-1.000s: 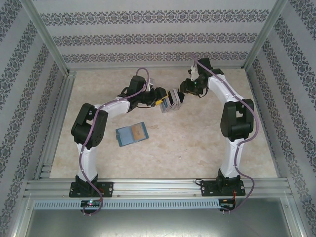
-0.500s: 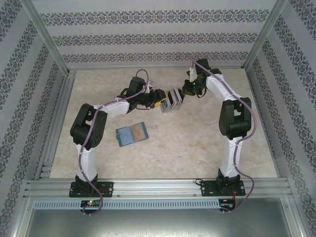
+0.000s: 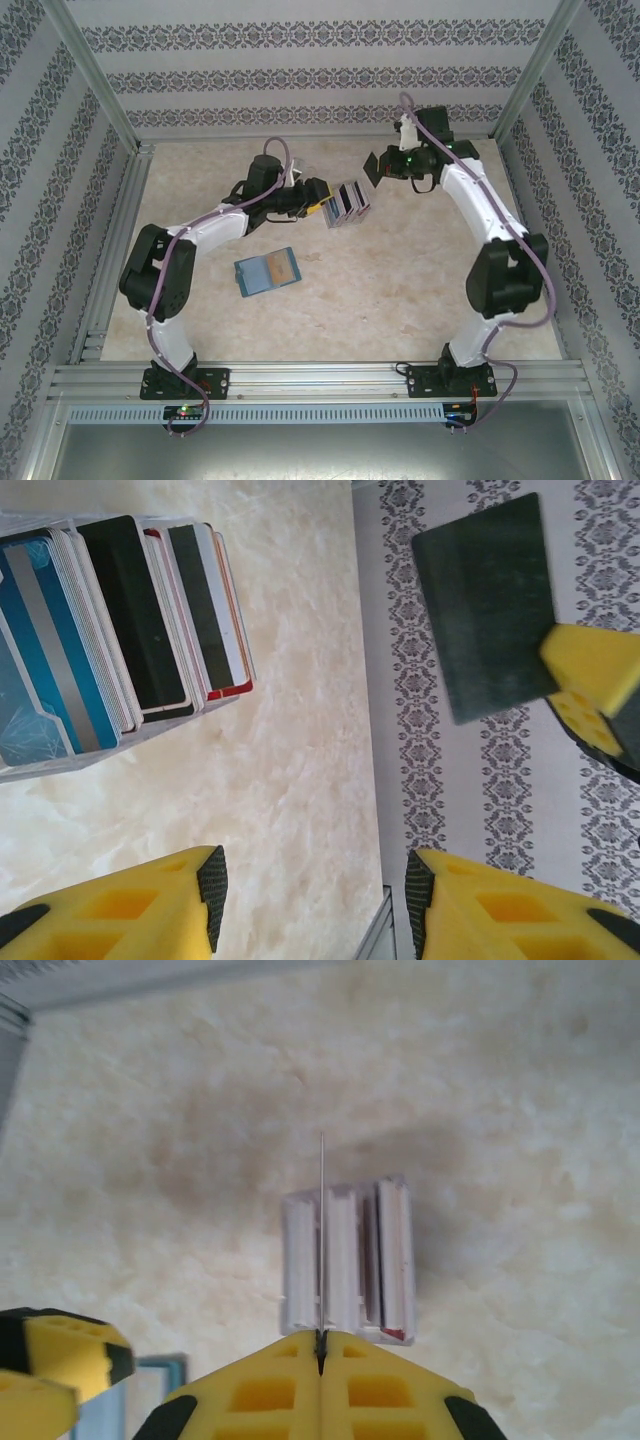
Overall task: Put the credit cards into the card holder
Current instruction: Pick up the credit card from the storage box, then pass the credit card.
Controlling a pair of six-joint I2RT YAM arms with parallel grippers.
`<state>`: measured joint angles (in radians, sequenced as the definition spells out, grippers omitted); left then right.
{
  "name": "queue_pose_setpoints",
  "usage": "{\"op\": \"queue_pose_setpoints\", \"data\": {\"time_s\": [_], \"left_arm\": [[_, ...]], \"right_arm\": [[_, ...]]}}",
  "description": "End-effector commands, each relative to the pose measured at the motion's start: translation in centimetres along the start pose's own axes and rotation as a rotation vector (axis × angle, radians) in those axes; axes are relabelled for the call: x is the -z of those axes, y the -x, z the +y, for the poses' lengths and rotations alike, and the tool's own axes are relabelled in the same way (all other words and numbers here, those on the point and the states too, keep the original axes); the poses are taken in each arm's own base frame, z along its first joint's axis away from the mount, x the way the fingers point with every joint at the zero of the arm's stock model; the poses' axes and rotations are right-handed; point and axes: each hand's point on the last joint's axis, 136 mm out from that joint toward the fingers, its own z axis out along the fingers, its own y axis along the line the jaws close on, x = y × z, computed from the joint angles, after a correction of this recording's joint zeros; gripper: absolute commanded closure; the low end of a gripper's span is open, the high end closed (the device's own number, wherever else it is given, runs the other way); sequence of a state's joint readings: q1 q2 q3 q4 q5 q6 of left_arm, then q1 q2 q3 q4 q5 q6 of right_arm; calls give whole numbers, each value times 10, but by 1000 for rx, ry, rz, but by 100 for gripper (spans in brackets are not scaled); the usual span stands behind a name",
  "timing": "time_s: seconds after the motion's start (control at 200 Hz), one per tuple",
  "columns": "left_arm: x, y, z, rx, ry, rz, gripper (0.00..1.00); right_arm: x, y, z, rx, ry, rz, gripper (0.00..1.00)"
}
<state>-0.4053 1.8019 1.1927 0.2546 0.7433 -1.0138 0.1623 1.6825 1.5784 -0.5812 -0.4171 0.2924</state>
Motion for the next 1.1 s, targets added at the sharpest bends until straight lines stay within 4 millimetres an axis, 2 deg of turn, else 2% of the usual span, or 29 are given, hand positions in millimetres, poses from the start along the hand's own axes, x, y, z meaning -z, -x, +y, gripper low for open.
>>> {"op": "queue_pose_setpoints", "data": {"time_s": [0.0,0.13,0.26,0.43,0.889,1.024,1.099], "left_arm": [[15,8,-31,-19,-124,-53,48],[26,15,-52,11,-239,-124,49],[32,21,-69,8,-305,-152,50],[32,24,-71,15,-317,-159,52],[33,30,-78,13,-328,-176,61],[32,31,-79,8,-326,-168,68],[33,30,-81,4,-328,-170,79]], "right_arm": [[2,-4,21,-66,126,-66,98],[8,-9,50,-163,341,-131,98],[9,-14,73,-213,462,-142,97],[12,-20,89,-248,538,-156,97],[10,-39,109,-272,610,-99,97],[8,-49,109,-281,604,-83,96],[7,-52,106,-288,597,-83,96]]}}
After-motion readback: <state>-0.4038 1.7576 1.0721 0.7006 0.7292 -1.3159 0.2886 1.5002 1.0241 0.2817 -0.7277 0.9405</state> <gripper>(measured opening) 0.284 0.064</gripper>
